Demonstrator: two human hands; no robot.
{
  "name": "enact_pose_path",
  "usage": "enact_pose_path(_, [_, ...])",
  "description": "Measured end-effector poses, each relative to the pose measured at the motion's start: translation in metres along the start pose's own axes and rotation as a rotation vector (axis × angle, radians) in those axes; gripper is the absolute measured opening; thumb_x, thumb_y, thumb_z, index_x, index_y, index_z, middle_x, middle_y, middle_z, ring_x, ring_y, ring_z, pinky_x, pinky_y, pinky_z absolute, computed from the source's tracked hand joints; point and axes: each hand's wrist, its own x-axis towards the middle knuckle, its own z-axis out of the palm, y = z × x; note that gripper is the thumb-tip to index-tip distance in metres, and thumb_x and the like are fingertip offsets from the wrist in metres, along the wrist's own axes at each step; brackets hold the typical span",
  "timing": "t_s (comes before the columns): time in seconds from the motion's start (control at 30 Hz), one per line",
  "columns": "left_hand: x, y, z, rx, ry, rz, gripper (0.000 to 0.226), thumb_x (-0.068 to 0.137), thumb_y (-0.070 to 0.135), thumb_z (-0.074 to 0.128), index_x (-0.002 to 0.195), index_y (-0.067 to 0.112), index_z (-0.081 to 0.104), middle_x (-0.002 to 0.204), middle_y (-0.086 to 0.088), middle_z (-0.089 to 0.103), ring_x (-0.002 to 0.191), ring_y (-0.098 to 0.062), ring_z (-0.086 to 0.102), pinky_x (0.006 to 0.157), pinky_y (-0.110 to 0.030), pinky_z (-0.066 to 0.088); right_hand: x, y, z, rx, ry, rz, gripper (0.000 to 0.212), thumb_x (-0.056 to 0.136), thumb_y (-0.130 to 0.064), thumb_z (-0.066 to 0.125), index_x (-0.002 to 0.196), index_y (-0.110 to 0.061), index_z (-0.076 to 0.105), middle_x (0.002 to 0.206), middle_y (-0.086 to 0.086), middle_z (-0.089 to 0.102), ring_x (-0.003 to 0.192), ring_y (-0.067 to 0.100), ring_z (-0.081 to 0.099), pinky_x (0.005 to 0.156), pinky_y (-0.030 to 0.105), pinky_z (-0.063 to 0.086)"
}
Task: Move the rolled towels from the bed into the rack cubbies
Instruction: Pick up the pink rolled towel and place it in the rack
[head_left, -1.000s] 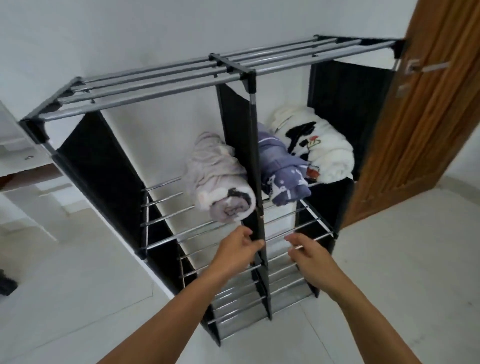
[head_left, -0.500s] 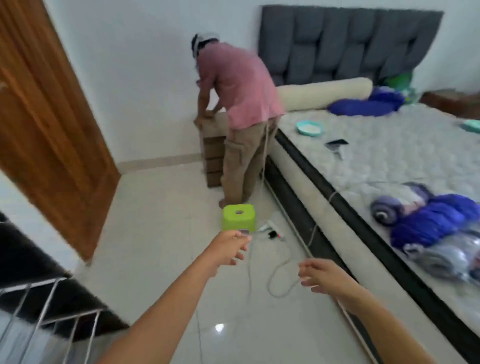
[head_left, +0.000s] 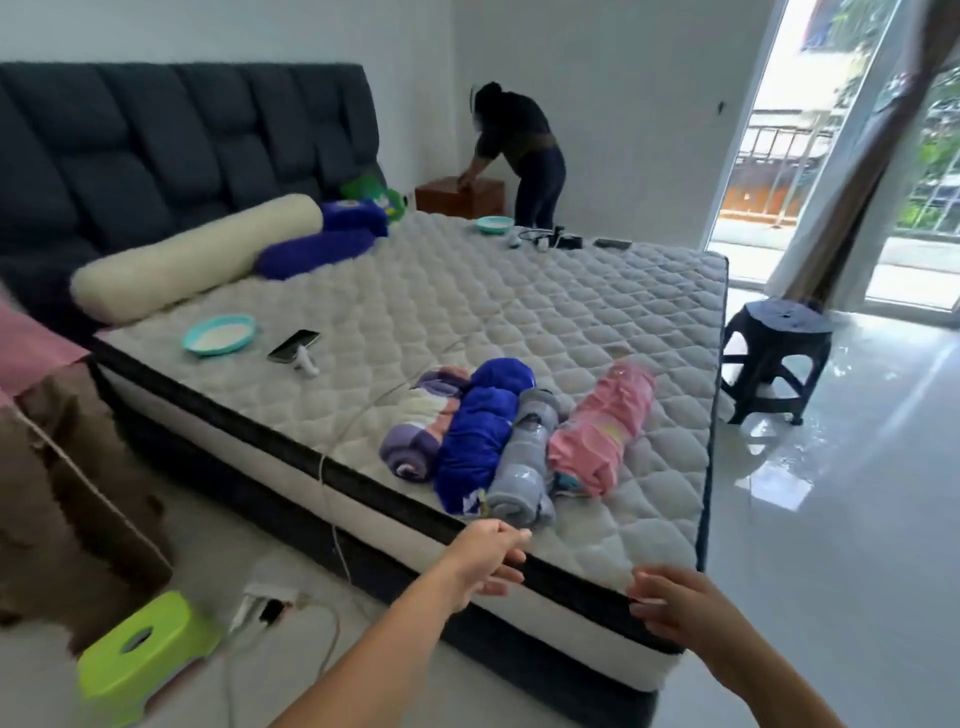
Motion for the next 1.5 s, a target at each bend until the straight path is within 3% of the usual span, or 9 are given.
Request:
enact_pose_path(0.23, [0.111, 0.045, 0.045, -0.130, -0.048, -0.159, 0.021, 0.095, 0.030, 0.053, 0.108, 0.014, 0.053, 0.101, -0.005, 0.051, 0.074, -0.015, 0.054, 0.065, -0.030, 0.048, 0.095, -0.031, -0.032, 0.063, 0.109, 0.024, 0.015, 0.091, -0.011, 0.056, 0.102, -0.004, 0.064, 0.098, 0.018, 0.067, 0.089, 0.027, 0.063, 0.077, 0.036, 0.050])
enact_pose_path(0.47, [0.226, 0.059, 0.048, -0.250, -0.026, -0.345, 0.030, 0.092, 0.026, 0.059, 0.115, 0.008, 0.050, 0.089, -0.006, 0.049, 0.088, -0.023, 0.054, 0.075, -0.036, 0.049, 0.209, -0.066, -0.028, 0.105, 0.189, 0.103, 0.025, 0.093, -0.015, 0.055, 0.117, -0.010, 0.056, 0.112, 0.013, 0.061, 0.106, 0.027, 0.058, 0.091, 0.042, 0.049])
enact_pose_path(0.57, [0.258, 0.064, 0.042, -0.232, -0.048, -0.405, 0.041, 0.092, 0.026, 0.059, 0.125, 0.005, 0.048, 0.089, -0.007, 0.051, 0.084, -0.022, 0.054, 0.064, -0.031, 0.047, 0.250, -0.085, -0.030, 0.090, 0.216, 0.115, 0.027, 0.092, -0.017, 0.055, 0.119, -0.011, 0.053, 0.109, 0.010, 0.059, 0.106, 0.025, 0.057, 0.089, 0.040, 0.049])
enact_pose_path(0.73, [0.291, 0.082, 0.041, -0.263, -0.145, -0.536, 0.061, 0.094, 0.031, 0.056, 0.146, 0.007, 0.033, 0.146, -0.026, 0.038, 0.135, -0.036, 0.041, 0.104, -0.047, 0.041, 0.310, -0.107, -0.043, 0.088, 0.237, 0.171, 0.024, 0.090, -0.014, 0.057, 0.112, -0.005, 0.057, 0.094, 0.011, 0.060, 0.087, 0.020, 0.055, 0.076, 0.036, 0.047])
enact_pose_path(0.9, [0.317, 0.096, 0.046, -0.372, -0.167, -0.624, 0.070, 0.093, 0.038, 0.056, 0.152, 0.016, 0.024, 0.156, -0.022, 0.024, 0.142, -0.036, 0.030, 0.107, -0.053, 0.037, 0.390, -0.146, -0.061, -0.071, 0.269, 0.117, 0.028, 0.090, -0.021, 0.059, 0.113, -0.008, 0.049, 0.095, 0.006, 0.054, 0.080, 0.015, 0.053, 0.070, 0.033, 0.050])
enact_pose_path(1.0, [0.329, 0.098, 0.055, -0.450, -0.104, -0.679, 0.070, 0.092, 0.041, 0.056, 0.151, 0.017, 0.026, 0.156, -0.016, 0.028, 0.141, -0.034, 0.033, 0.107, -0.057, 0.035, 0.456, -0.171, -0.074, -0.374, 0.423, -0.010, 0.056, 0.082, -0.029, 0.064, 0.128, -0.003, 0.044, 0.121, 0.015, 0.052, 0.106, 0.030, 0.054, 0.088, 0.041, 0.049])
enact_pose_path(1.13, [0.341, 0.110, 0.069, -0.485, 0.007, -0.722, 0.066, 0.093, 0.040, 0.055, 0.148, 0.015, 0.031, 0.154, -0.014, 0.031, 0.140, -0.034, 0.033, 0.106, -0.060, 0.036, 0.526, -0.186, -0.082, -0.623, 0.401, 0.034, 0.076, 0.079, -0.047, 0.058, 0.141, -0.011, 0.033, 0.143, 0.019, 0.039, 0.130, 0.038, 0.040, 0.105, 0.052, 0.035])
enact_pose_path(1.37, [0.358, 0.117, 0.086, -0.496, 0.112, -0.840, 0.063, 0.094, 0.040, 0.054, 0.148, 0.017, 0.031, 0.156, -0.012, 0.030, 0.140, -0.033, 0.032, 0.105, -0.062, 0.033, 0.551, -0.179, -0.088, -0.659, 0.238, 0.062, 0.068, 0.083, -0.048, 0.058, 0.133, -0.005, 0.042, 0.134, 0.021, 0.048, 0.125, 0.038, 0.045, 0.099, 0.044, 0.039])
enact_pose_path(1.5, [0.359, 0.112, 0.094, -0.524, 0.159, -0.818, 0.024, 0.093, 0.030, 0.057, 0.111, 0.015, 0.055, 0.120, -0.013, 0.054, 0.102, -0.031, 0.054, 0.083, -0.057, 0.048, 0.551, -0.179, -0.092, -0.625, 0.233, 0.014, 0.061, 0.083, -0.041, 0.058, 0.130, -0.003, 0.046, 0.130, 0.023, 0.052, 0.120, 0.038, 0.049, 0.098, 0.042, 0.040])
